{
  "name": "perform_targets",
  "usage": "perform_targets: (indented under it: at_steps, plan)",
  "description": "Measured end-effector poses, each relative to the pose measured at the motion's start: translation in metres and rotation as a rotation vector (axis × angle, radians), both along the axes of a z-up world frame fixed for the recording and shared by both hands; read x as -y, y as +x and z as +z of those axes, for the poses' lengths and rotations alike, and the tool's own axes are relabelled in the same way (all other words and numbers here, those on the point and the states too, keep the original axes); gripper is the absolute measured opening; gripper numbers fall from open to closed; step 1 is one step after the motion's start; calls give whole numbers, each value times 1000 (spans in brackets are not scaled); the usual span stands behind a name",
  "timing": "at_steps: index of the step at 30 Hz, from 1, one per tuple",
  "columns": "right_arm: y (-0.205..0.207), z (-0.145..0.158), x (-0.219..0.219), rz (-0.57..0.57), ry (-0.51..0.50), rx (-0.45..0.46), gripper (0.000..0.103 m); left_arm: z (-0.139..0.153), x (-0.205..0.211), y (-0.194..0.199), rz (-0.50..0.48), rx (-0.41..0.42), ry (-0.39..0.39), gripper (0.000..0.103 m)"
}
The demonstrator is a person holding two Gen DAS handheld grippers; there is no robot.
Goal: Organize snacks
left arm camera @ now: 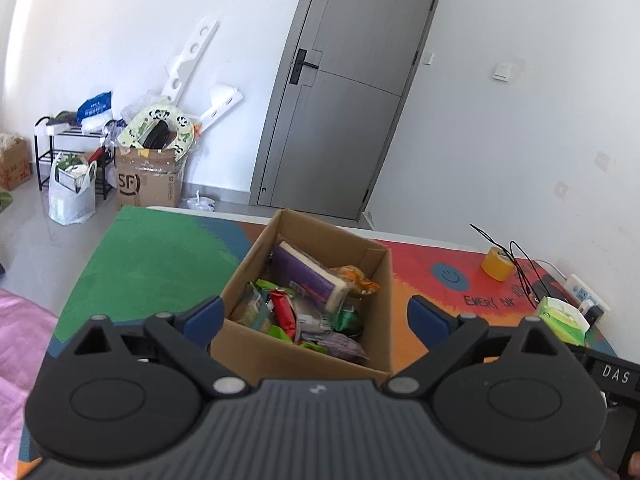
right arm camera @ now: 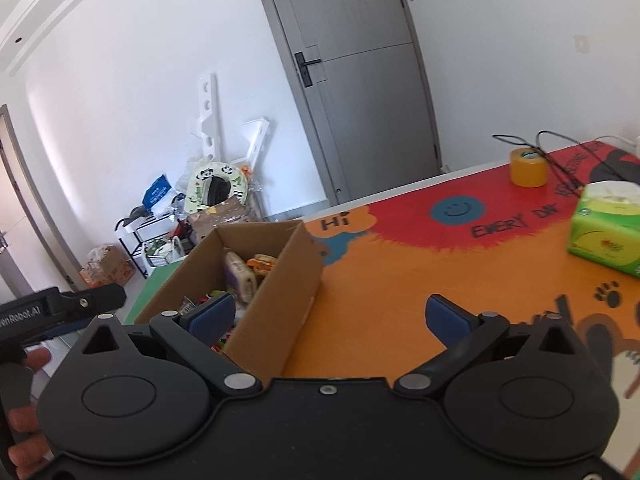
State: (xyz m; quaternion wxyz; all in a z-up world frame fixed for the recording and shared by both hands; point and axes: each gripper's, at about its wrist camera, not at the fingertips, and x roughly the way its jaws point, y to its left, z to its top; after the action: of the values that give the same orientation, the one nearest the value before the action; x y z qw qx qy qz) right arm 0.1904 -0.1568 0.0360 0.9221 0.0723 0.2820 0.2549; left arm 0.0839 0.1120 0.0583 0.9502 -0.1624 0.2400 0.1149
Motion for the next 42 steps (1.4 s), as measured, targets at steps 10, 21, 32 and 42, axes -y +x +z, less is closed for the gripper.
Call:
perform_targets:
  at_steps: [10,21,32,42]
  plan:
    - [-28,15,37,-44,11,36,103,16,28,-26,-42,7,54,101]
    - [-50,25,65,-97,0,120,103,20,53,-44,-92,14,105,101]
    - [-75,27,80,-38,-8,129,103,18,60,-66,-156,15,127,101]
    - [-82,35,86,-34,12,140,103,24,58,-78,-161,22,150,101]
